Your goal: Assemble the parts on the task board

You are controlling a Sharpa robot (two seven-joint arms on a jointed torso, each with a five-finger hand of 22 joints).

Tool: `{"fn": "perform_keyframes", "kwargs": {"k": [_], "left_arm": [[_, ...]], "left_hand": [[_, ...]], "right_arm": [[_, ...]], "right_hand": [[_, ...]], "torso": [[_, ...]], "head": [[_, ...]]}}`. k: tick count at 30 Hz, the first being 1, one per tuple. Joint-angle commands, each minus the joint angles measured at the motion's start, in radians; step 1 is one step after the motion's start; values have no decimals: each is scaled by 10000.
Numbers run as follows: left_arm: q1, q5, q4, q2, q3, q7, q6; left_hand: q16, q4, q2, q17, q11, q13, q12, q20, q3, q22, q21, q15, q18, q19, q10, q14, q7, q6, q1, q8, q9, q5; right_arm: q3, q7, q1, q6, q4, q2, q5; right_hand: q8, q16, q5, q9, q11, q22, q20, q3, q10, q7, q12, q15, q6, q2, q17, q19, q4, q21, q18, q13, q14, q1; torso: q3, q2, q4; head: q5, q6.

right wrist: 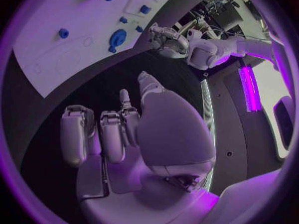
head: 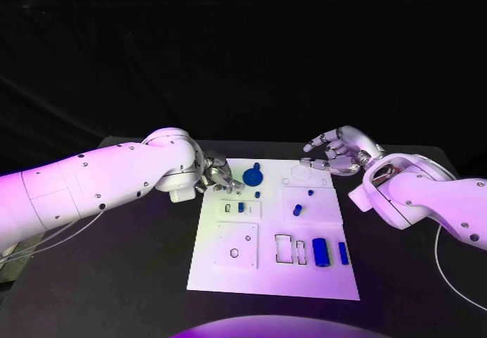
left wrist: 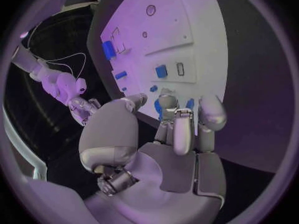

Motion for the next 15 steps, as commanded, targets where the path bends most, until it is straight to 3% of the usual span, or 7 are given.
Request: {"fn": "perform_keyframes", "kwargs": {"k": [1, 9, 15], "left_arm": [[67, 71, -246, -6, 35, 33, -40], [119, -74, -1000, 247, 60, 41, 388], [129, -213, -1556, 532, 50, 48, 588]], "left_hand": [[-30, -8, -2, 1687, 18, 3, -29, 44, -73, 11, -25, 99, -118, -25, -48, 753, 29, -48, 92, -56, -27, 36], [-48, -4, 2, 1651, 36, -36, -43, 65, -108, -17, -41, 117, -111, -41, -72, 741, 49, -60, 141, -104, -66, 37], [-65, 5, 22, 1617, 51, -70, -59, 80, -130, -47, -58, 131, -104, -61, -100, 728, 64, -68, 164, -139, -95, 35]], "right_arm": [[1, 97, -9, 46, -17, 9, -34], [1, 104, -13, 43, -32, 25, -33], [1, 121, -14, 17, -25, 25, -33]], "right_hand": [[51, -33, -21, 11, -17, 1429, -58, 30, -27, -12, -55, -53, -3, -15, 1731, 117, 20, -39, 74, 1037, 858, -81], [51, -33, -21, 11, -17, 1429, -58, 30, -27, -12, -55, -53, -3, -15, 1731, 117, 20, -39, 74, 1037, 858, -81], [51, -33, -21, 11, -17, 1429, -58, 30, -27, -12, -55, -53, -3, -15, 1731, 117, 20, -39, 74, 1037, 858, -81]], "torso": [[2, 12, 13], [-22, 46, 9], [-13, 41, 4]], "head": [[7, 28], [7, 54], [35, 64]]}}
